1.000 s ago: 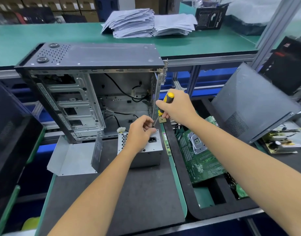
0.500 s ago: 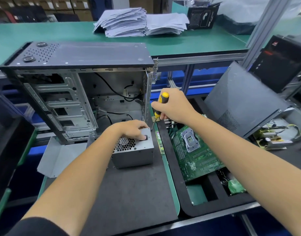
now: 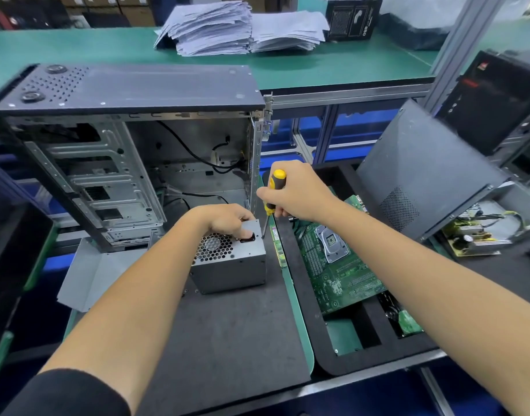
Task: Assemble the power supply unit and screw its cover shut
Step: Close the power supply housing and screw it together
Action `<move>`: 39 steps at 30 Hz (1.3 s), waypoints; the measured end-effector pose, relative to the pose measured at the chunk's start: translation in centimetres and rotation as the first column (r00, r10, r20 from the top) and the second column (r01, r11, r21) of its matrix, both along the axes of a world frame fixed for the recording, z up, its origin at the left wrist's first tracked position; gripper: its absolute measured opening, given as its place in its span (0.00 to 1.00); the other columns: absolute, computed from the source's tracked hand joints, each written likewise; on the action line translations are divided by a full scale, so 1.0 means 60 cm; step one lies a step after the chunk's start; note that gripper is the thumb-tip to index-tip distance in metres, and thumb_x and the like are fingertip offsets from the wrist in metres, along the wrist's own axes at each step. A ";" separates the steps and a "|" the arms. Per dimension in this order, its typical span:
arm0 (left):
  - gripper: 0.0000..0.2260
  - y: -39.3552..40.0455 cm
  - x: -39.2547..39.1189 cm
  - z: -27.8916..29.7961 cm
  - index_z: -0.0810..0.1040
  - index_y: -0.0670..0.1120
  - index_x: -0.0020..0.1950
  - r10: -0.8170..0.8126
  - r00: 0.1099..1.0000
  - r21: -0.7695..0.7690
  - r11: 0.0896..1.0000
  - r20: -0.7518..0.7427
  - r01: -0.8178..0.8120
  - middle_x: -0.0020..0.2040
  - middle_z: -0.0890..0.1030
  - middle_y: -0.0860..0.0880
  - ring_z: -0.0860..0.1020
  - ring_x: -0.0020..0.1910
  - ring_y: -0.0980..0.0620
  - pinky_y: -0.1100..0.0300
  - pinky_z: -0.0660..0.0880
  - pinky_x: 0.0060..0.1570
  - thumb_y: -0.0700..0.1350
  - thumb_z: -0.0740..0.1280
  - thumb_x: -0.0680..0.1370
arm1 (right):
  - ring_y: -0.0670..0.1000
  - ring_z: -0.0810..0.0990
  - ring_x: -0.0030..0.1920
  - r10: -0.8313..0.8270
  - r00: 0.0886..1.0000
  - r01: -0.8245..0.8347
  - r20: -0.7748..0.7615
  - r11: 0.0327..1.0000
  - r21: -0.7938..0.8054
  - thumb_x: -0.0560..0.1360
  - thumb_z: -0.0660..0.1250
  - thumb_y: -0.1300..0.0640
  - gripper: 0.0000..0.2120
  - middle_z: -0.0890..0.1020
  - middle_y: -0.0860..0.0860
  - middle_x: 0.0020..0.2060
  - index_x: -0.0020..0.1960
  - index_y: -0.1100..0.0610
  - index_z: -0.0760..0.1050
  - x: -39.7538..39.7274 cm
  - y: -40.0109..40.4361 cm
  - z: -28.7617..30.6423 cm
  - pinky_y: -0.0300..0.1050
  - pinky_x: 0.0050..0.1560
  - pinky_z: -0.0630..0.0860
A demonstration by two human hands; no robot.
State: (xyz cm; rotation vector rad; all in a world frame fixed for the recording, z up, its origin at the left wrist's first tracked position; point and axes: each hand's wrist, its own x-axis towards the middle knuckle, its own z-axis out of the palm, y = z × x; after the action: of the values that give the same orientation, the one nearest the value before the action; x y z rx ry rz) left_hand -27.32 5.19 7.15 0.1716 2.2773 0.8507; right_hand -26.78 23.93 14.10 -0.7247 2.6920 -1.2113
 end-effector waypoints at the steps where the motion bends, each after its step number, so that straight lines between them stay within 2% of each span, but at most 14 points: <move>1: 0.06 0.000 0.000 0.000 0.76 0.50 0.52 -0.010 1.000 0.002 1.000 0.007 0.009 0.44 0.79 0.52 0.76 0.42 0.51 0.55 0.71 0.49 0.40 0.65 0.79 | 0.48 0.82 0.26 -0.001 1.000 0.001 -0.002 1.000 -0.001 0.74 0.68 0.57 0.13 0.82 0.60 0.32 0.43 0.68 0.71 0.000 -0.001 0.000 0.42 0.28 0.79; 6: 0.14 0.003 -0.003 0.000 0.74 0.49 0.63 -0.062 0.998 -0.037 0.997 0.012 0.063 0.55 0.77 0.44 0.73 0.48 0.47 0.46 0.70 0.61 0.39 0.65 0.79 | 0.47 0.82 0.26 0.002 1.000 -0.002 -0.004 1.000 -0.016 0.75 0.68 0.57 0.11 0.82 0.58 0.31 0.40 0.64 0.70 -0.001 -0.003 0.006 0.37 0.27 0.77; 8: 0.15 0.002 -0.004 -0.001 0.74 0.48 0.64 -0.057 0.998 -0.017 0.998 0.016 0.058 0.57 0.77 0.43 0.73 0.49 0.46 0.44 0.69 0.63 0.37 0.65 0.78 | 0.47 0.82 0.26 -0.003 1.000 0.003 -0.005 1.000 -0.016 0.75 0.68 0.57 0.12 0.82 0.57 0.31 0.41 0.64 0.70 -0.001 -0.003 0.008 0.37 0.27 0.77; 12: 0.16 -0.003 -0.005 -0.008 0.74 0.50 0.61 0.002 0.998 0.097 0.995 0.056 -0.007 0.61 0.76 0.47 0.73 0.51 0.49 0.48 0.69 0.61 0.34 0.66 0.77 | 0.47 0.81 0.26 -0.001 1.000 0.001 -0.015 1.000 -0.008 0.75 0.68 0.57 0.12 0.82 0.58 0.32 0.42 0.66 0.71 0.000 -0.003 0.009 0.37 0.27 0.77; 14: 0.16 -0.003 -0.007 -0.015 0.75 0.51 0.58 0.027 0.998 0.131 0.991 0.063 -0.036 0.63 0.75 0.46 0.73 0.51 0.48 0.50 0.69 0.58 0.33 0.66 0.76 | 0.47 0.82 0.26 0.001 1.000 -0.001 -0.015 1.000 0.000 0.75 0.68 0.57 0.14 0.82 0.60 0.33 0.43 0.68 0.71 -0.001 -0.002 0.008 0.42 0.29 0.79; 17: 0.15 -0.005 -0.007 -0.025 0.77 0.52 0.54 0.062 0.997 0.156 0.985 0.042 -0.068 0.60 0.77 0.45 0.74 0.48 0.47 0.53 0.68 0.52 0.33 0.65 0.75 | 0.48 0.82 0.26 0.003 1.000 -0.003 -0.017 1.000 0.010 0.75 0.68 0.57 0.15 0.82 0.62 0.33 0.43 0.69 0.71 -0.003 0.000 0.008 0.50 0.33 0.81; 19: 0.17 -0.010 -0.007 -0.027 0.78 0.55 0.53 0.071 0.997 0.175 0.982 0.022 -0.074 0.56 0.78 0.49 0.75 0.47 0.50 0.56 0.69 0.49 0.33 0.65 0.76 | 0.48 0.82 0.26 0.005 1.000 -0.005 -0.018 1.000 0.015 0.75 0.68 0.56 0.15 0.82 0.62 0.33 0.43 0.69 0.70 -0.004 0.001 0.008 0.50 0.33 0.81; 22: 0.18 -0.015 -0.006 -0.027 0.76 0.56 0.55 0.070 0.997 0.215 0.974 0.031 -0.075 0.53 0.79 0.52 0.75 0.45 0.56 0.61 0.70 0.47 0.32 0.64 0.77 | 0.47 0.82 0.26 0.014 1.000 -0.013 -0.018 1.000 0.024 0.75 0.68 0.56 0.15 0.81 0.62 0.33 0.43 0.69 0.71 -0.005 -0.001 0.010 0.51 0.34 0.80; 24: 0.19 -0.016 -0.006 -0.027 0.75 0.53 0.59 0.040 0.998 0.220 0.974 0.044 -0.049 0.55 0.77 0.52 0.75 0.46 0.59 0.60 0.69 0.49 0.31 0.63 0.77 | 0.47 0.82 0.26 0.019 1.000 -0.018 -0.016 1.000 0.021 0.75 0.69 0.57 0.15 0.81 0.62 0.33 0.43 0.69 0.71 -0.006 -0.003 0.010 0.51 0.34 0.81; 26: 0.20 -0.015 -0.006 -0.025 0.73 0.49 0.64 0.018 0.998 0.218 0.975 0.054 -0.030 0.61 0.75 0.49 0.73 0.52 0.55 0.56 0.69 0.54 0.30 0.61 0.77 | 0.47 0.82 0.26 0.027 0.999 -0.027 -0.020 1.000 0.016 0.75 0.69 0.57 0.15 0.81 0.62 0.34 0.43 0.69 0.71 -0.005 -0.006 0.009 0.49 0.33 0.81; 29: 0.21 -0.013 -0.005 -0.021 0.71 0.46 0.66 0.033 0.997 0.231 0.972 0.064 -0.047 0.66 0.73 0.47 0.73 0.55 0.50 0.54 0.71 0.54 0.29 0.59 0.76 | 0.47 0.82 0.26 0.041 0.999 -0.041 -0.027 0.999 0.014 0.75 0.69 0.57 0.14 0.81 0.62 0.33 0.43 0.69 0.71 -0.004 -0.009 0.008 0.47 0.32 0.80; 33: 0.21 -0.013 -0.004 -0.016 0.71 0.47 0.65 0.011 0.992 0.269 0.962 0.123 -0.044 0.59 0.77 0.46 0.77 0.47 0.51 0.54 0.74 0.52 0.36 0.70 0.75 | 0.46 0.82 0.26 0.044 0.998 -0.043 -0.034 0.999 0.027 0.75 0.69 0.57 0.14 0.81 0.60 0.32 0.43 0.68 0.71 -0.006 -0.009 0.009 0.44 0.31 0.79; 36: 0.29 -0.014 -0.008 -0.014 0.68 0.46 0.68 -0.020 0.989 0.248 0.969 0.145 -0.016 0.61 0.77 0.41 0.78 0.54 0.47 0.47 0.73 0.62 0.35 0.75 0.70 | 0.46 0.82 0.26 0.042 0.998 -0.040 -0.045 0.999 0.028 0.75 0.69 0.56 0.14 0.81 0.61 0.33 0.43 0.68 0.72 -0.008 -0.007 0.012 0.45 0.32 0.80; 39: 0.32 -0.010 -0.013 -0.012 0.67 0.47 0.71 -0.059 0.990 0.193 0.981 0.130 0.033 0.65 0.75 0.45 0.75 0.62 0.47 0.50 0.70 0.66 0.37 0.75 0.70 | 0.46 0.82 0.26 0.040 0.998 -0.039 -0.047 0.999 0.025 0.75 0.69 0.55 0.15 0.81 0.60 0.33 0.43 0.68 0.72 -0.010 -0.006 0.013 0.45 0.32 0.80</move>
State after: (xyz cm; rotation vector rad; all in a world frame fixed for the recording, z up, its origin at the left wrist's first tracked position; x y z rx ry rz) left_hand -28.08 4.59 6.42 0.2436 2.0577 1.0243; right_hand -27.40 23.58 14.90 -0.8091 2.7117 -1.1651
